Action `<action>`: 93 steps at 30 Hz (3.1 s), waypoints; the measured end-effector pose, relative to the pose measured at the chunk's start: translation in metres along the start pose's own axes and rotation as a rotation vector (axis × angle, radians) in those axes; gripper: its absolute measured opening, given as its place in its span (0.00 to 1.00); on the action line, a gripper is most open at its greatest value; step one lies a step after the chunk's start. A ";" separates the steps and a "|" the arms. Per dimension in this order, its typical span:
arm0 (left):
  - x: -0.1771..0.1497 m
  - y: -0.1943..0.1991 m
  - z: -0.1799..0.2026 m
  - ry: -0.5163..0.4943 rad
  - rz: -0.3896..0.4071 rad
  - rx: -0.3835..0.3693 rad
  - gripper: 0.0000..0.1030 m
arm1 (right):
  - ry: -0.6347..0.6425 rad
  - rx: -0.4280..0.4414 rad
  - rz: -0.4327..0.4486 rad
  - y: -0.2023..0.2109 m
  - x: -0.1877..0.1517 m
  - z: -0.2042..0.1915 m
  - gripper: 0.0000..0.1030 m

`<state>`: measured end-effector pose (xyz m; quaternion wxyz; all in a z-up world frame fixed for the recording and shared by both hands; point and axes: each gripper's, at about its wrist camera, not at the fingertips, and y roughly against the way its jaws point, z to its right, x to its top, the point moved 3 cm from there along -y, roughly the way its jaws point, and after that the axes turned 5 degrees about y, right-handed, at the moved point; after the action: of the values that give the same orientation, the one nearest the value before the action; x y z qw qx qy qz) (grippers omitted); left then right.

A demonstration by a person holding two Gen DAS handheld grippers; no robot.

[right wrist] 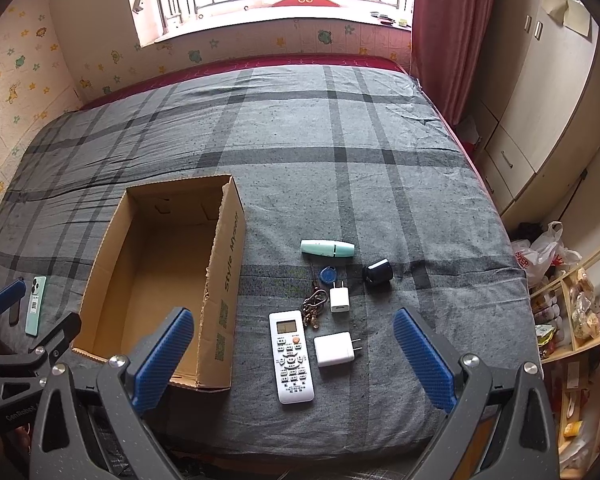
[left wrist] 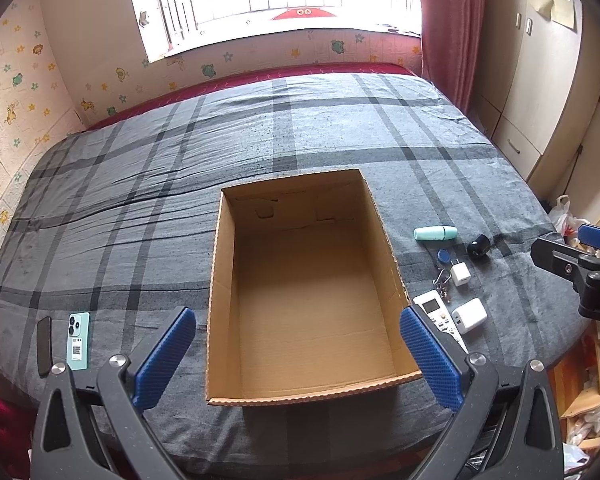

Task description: Organize rigid objects

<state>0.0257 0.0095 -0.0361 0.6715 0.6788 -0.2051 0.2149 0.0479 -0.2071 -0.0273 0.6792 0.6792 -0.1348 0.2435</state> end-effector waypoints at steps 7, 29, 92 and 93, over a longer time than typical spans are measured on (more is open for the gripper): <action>-0.001 -0.005 -0.006 0.008 -0.006 0.007 1.00 | 0.003 -0.001 -0.002 -0.004 0.002 0.000 0.99; 0.000 -0.071 -0.068 0.081 -0.050 0.075 1.00 | -0.010 0.002 -0.053 -0.041 -0.001 0.012 0.99; -0.019 -0.193 -0.097 0.031 -0.165 -0.020 0.17 | 0.134 0.026 -0.290 -0.177 -0.088 -0.001 0.94; -0.019 -0.193 -0.097 0.028 -0.165 -0.019 0.17 | 0.135 0.024 -0.301 -0.179 -0.091 -0.001 0.94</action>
<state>0.1175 0.1093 -0.2053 0.6961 0.6840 -0.1408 0.1664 0.0625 -0.2118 -0.2278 0.7072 0.6819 0.0175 0.1858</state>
